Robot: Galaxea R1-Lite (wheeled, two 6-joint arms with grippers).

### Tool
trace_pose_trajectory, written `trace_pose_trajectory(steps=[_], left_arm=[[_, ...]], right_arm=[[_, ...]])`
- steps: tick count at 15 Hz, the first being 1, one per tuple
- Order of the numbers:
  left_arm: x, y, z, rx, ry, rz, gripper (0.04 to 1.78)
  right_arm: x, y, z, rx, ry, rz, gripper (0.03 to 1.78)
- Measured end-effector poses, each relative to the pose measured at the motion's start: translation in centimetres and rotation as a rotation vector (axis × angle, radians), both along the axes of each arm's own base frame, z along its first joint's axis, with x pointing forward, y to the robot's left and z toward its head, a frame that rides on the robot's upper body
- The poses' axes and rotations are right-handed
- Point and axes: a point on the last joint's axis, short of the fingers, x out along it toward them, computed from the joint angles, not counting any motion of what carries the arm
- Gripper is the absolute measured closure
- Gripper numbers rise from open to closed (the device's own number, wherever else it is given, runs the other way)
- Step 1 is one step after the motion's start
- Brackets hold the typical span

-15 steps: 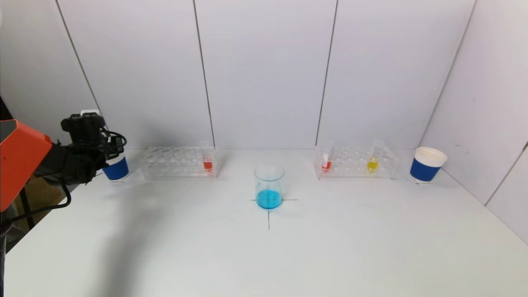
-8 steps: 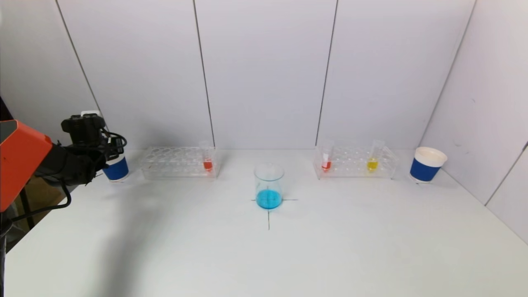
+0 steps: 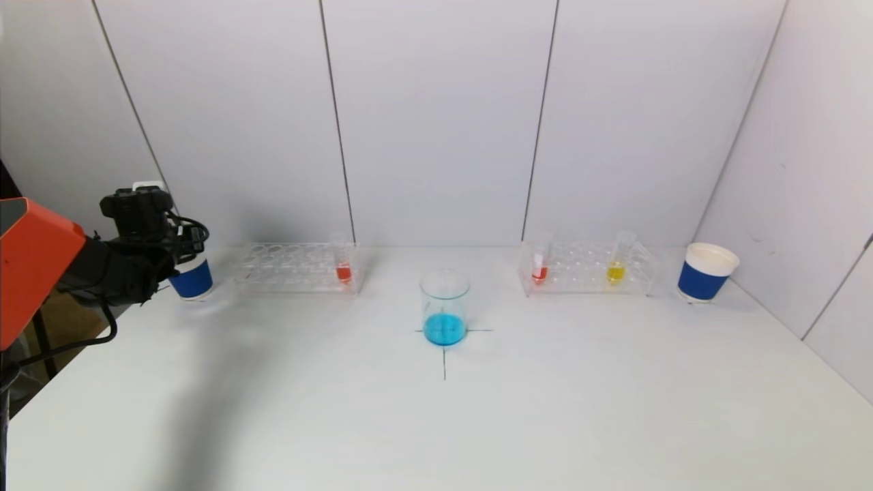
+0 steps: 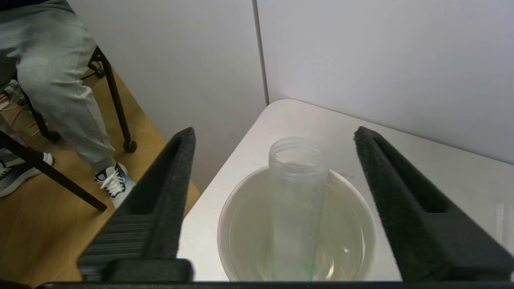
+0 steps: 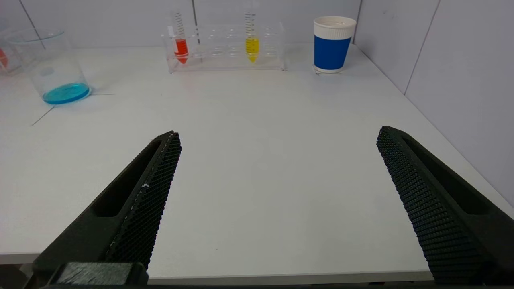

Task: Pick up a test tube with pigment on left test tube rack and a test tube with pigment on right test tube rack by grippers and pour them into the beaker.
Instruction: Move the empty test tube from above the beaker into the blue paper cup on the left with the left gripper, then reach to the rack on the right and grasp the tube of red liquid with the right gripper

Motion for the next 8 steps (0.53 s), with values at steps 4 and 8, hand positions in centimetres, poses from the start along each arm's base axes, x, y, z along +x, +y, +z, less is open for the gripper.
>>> trace_pose_trajectory(steps=[4,8], left_arm=[[-0.3,-0.1,1.1,0.004,-0.015,-0.001,0.07],[-2.2,-1.1,5.2,0.016,-0.067,-0.018,0.06]], right_arm=[[0.0,0.0,0.0,0.000,0.000,0.000,0.04],[0.0,0.0,0.0,0.000,0.000,0.000,0.04]])
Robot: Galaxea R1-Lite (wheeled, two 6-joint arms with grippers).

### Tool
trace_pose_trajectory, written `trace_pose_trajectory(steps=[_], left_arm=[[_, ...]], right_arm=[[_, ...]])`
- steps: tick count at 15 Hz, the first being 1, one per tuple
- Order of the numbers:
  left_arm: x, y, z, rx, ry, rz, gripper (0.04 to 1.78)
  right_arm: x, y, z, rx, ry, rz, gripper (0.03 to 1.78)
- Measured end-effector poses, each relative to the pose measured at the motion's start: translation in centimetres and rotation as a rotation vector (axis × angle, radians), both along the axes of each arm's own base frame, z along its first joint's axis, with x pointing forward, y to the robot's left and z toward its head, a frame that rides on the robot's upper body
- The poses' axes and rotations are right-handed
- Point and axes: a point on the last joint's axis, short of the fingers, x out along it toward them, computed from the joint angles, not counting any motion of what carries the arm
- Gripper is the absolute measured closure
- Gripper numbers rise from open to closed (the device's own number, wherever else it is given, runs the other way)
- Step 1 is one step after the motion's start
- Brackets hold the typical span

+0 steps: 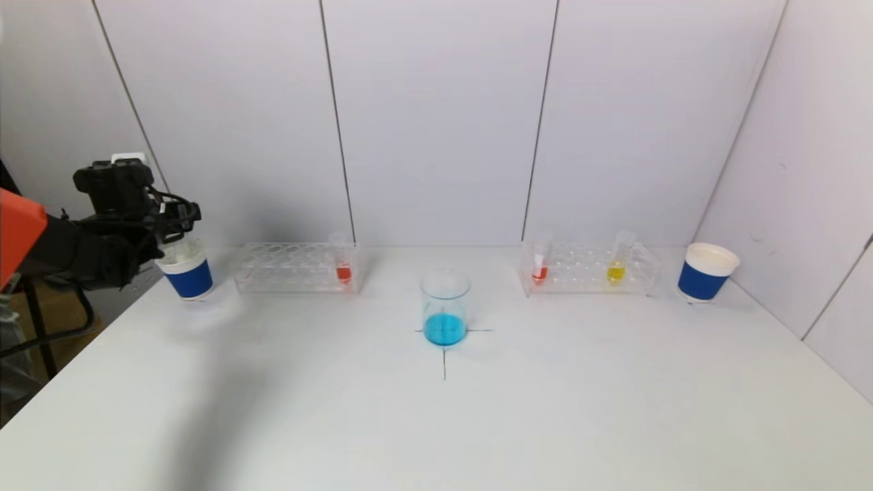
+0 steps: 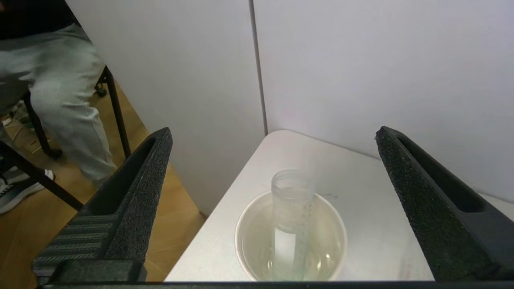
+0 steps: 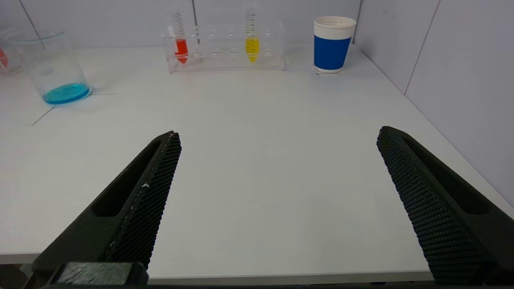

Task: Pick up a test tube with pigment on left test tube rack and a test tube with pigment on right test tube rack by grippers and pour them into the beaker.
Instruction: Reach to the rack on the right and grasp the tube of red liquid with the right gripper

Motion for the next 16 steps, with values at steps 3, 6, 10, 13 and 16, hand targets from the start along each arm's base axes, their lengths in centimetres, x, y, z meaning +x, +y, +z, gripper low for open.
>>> trace_pose_trajectory(steps=[3,6,10,13,16], left_arm=[[-3.1,-2.6,4.5,0.001,-0.032,-0.060,0.06],[-7.7,-7.1,8.5,0.005,-0.067,-0.159,0.06],[-15.7,-10.7,12.3,0.012,-0.111,-0.219,0.06],[-21.1,-10.9,13.2,0.025,-0.141,-0.197,0.06],[-26.4,-10.7,13.3,0.059,-0.169,-0.228,0.06]], right_arm=[[0.0,0.0,0.0,0.000,0.000,0.000,0.04],[0.0,0.0,0.0,0.000,0.000,0.000,0.04],[0.0,0.0,0.0,0.000,0.000,0.000,0.04],[0.0,0.0,0.0,0.000,0.000,0.000,0.04],[0.0,0.0,0.0,0.000,0.000,0.000,0.04]])
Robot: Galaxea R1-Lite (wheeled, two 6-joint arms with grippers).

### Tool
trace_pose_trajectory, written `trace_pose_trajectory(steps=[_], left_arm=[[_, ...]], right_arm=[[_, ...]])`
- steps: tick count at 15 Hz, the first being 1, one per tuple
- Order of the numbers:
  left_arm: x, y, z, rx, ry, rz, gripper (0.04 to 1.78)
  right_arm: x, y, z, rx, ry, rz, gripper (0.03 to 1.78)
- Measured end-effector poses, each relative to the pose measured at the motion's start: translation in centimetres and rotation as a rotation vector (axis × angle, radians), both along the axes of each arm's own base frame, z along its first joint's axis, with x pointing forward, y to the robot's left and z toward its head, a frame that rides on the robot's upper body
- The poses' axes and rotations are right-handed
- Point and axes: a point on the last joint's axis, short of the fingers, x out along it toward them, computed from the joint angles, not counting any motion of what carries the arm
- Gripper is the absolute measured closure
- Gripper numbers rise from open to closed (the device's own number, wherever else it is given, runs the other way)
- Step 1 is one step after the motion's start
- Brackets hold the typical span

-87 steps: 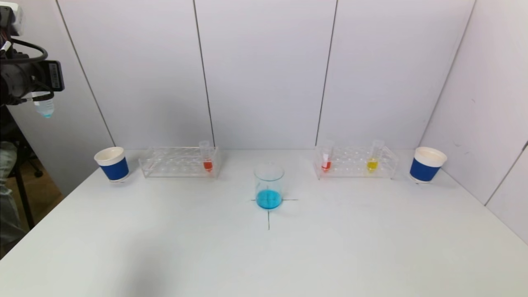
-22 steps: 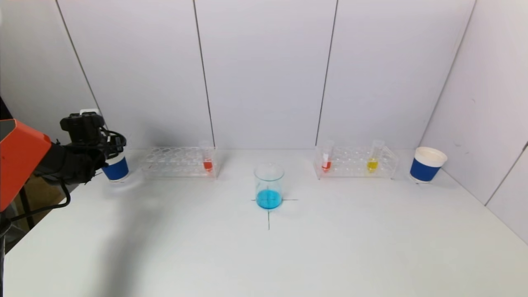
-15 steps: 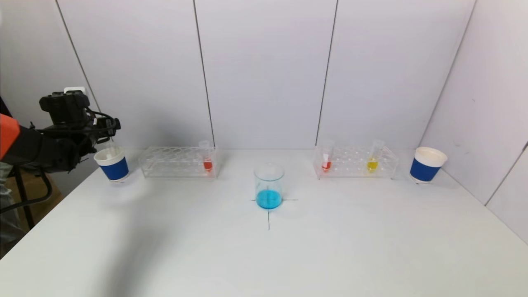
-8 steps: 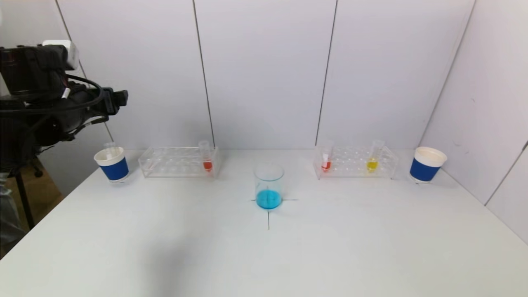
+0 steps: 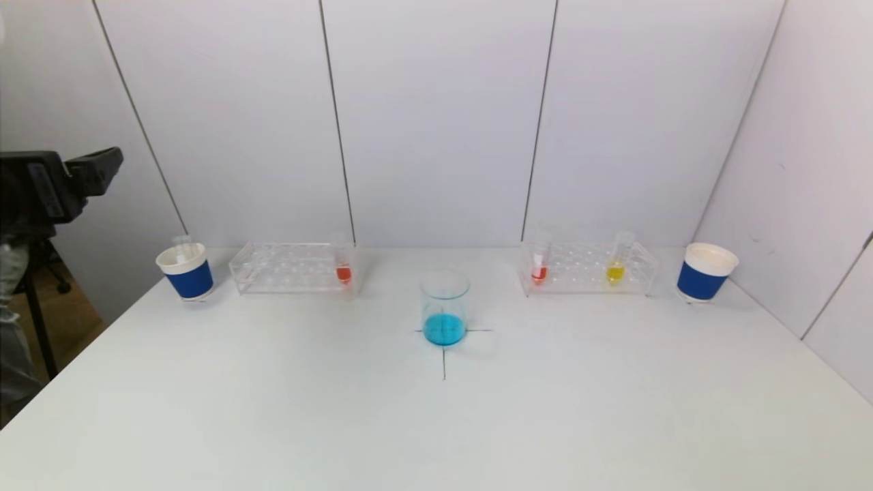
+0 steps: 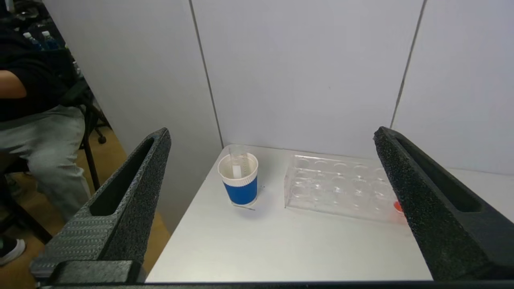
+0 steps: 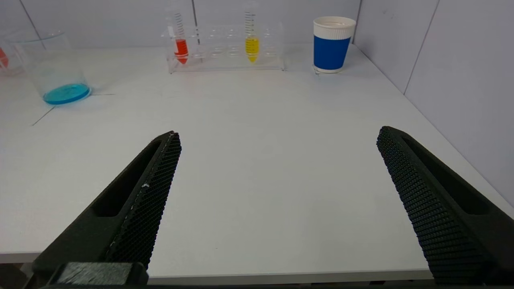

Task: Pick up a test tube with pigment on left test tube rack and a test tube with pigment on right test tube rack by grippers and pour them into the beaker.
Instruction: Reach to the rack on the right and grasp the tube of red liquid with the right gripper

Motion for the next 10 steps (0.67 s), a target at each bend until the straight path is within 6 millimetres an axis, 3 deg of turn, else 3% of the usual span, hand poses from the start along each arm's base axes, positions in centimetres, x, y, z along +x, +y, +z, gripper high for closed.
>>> trace_pose_trajectory(steps=[4,10], left_arm=[[-6.2,0.5,-1.4,0.017,0.019,-0.003,0.06],[-13.9,1.1,-4.3,0.065,0.017,-0.013,0.06]], right_arm=[[0.0,0.0,0.0,0.000,0.000,0.000,0.04],[0.0,0.0,0.0,0.000,0.000,0.000,0.04]])
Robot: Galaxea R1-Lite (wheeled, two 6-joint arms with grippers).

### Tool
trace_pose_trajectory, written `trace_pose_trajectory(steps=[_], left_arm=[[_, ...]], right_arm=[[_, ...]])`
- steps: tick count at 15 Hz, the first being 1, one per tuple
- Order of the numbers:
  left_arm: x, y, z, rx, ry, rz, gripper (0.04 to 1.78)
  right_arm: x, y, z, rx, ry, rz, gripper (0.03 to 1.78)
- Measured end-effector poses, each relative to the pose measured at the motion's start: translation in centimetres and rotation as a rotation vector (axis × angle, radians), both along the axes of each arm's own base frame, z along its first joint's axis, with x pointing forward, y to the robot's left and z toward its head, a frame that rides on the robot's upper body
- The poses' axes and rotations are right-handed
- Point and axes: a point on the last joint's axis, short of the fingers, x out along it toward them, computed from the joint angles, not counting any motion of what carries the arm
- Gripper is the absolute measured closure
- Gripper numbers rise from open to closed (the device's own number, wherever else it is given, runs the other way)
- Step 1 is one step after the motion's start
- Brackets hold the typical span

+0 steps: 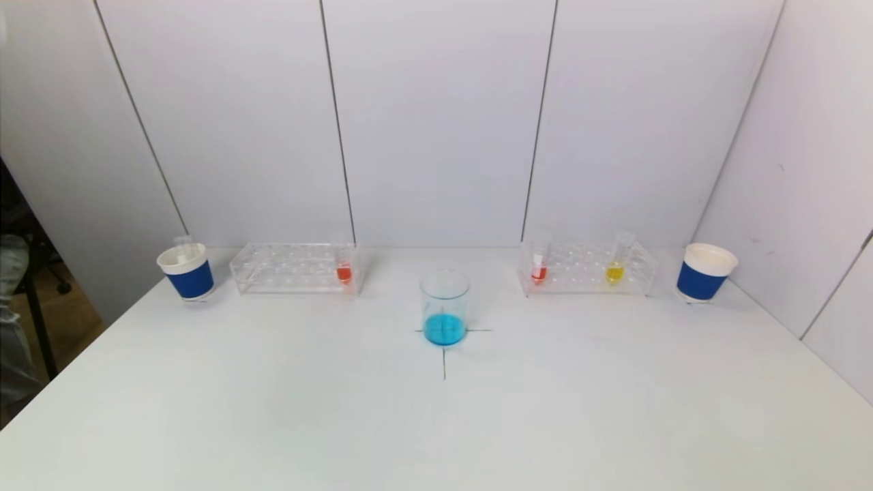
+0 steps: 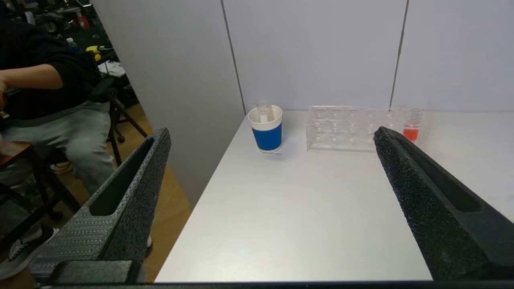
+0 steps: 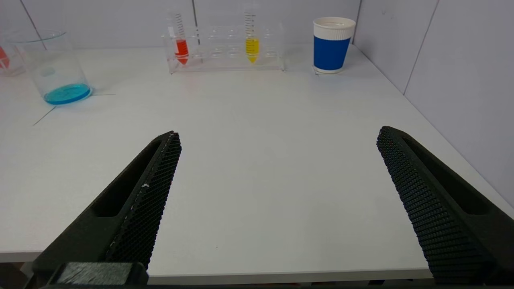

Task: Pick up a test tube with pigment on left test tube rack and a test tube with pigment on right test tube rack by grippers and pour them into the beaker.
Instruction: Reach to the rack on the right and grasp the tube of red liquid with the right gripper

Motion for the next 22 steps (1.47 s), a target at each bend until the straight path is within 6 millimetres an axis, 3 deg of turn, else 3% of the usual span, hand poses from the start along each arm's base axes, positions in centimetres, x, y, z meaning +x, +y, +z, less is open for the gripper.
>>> trace_pose_trajectory(steps=[6,9,13,18,22], left_arm=[[-5.3,0.4,-4.2,-0.004,0.002,-0.002,0.06],[-6.4,0.4,-5.2,-0.003,-0.031,0.023,0.06],[-7.7,0.2,-8.4,0.026,-0.043,0.001,0.06],[-6.7,-0.2,-14.4,-0.027,0.052,-0.144,0.06],[-5.6,-0.5,-16.9,-0.046,0.057,-0.303,0.06]], right_arm=[[0.0,0.0,0.0,0.000,0.000,0.000,0.04],[0.0,0.0,0.0,0.000,0.000,0.000,0.04],[0.0,0.0,0.0,0.000,0.000,0.000,0.04],[0.0,0.0,0.0,0.000,0.000,0.000,0.04],[0.0,0.0,0.0,0.000,0.000,0.000,0.04]])
